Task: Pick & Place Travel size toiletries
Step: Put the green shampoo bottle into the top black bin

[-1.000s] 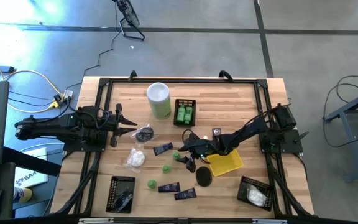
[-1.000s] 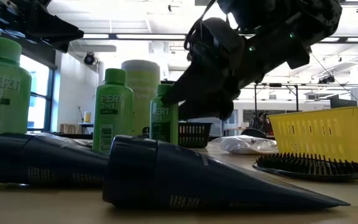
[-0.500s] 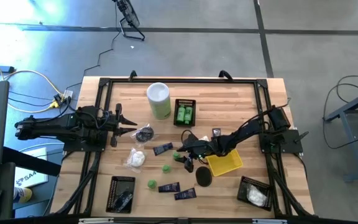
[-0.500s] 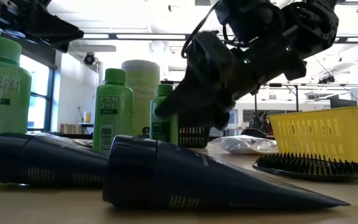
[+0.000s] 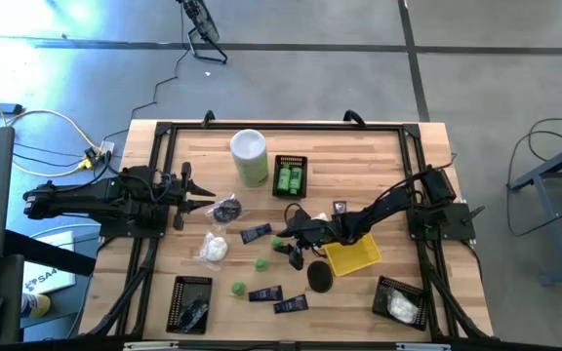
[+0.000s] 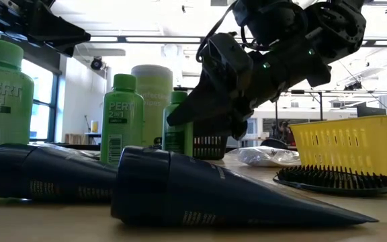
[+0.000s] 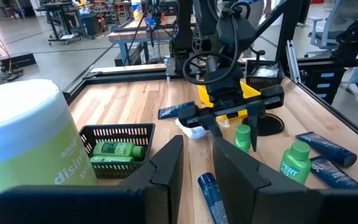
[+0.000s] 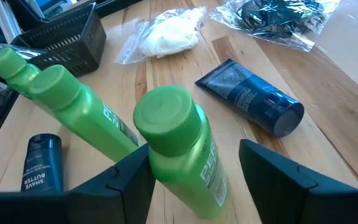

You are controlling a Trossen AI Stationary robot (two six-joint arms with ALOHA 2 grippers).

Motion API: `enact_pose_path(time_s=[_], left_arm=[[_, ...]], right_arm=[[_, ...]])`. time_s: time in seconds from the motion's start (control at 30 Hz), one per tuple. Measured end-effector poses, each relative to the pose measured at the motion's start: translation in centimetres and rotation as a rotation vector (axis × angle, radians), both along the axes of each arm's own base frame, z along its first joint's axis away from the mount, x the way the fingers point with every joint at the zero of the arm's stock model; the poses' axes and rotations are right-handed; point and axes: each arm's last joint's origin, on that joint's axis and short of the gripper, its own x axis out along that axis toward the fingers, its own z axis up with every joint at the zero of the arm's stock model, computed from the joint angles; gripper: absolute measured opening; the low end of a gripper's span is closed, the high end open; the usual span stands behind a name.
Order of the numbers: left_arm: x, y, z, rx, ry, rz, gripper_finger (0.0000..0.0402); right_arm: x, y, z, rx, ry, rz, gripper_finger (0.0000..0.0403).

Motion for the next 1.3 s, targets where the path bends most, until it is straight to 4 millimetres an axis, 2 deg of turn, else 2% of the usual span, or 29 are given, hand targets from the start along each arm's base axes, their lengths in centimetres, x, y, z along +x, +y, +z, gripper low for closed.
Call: enact_pose_path(time_s=[0.6, 1.07, 1.3], left_arm=[[0.0, 0.0, 0.0, 0.0, 0.0, 0.0, 0.0084], [0.0, 0.0, 0.0, 0.0, 0.0, -0.004, 0.0084], [0.0, 0.0, 0.0, 0.0, 0.0, -0.003, 0.0084]], right_arm=[[0.0, 0.0, 0.0, 0.001, 0.001, 0.004, 0.0115], [0.0, 0.0, 0.1, 0.004, 0.001, 0.01, 0.0107], [-0.4, -0.1, 2.1, -0.005, -0.022, 0.011, 0.0109]])
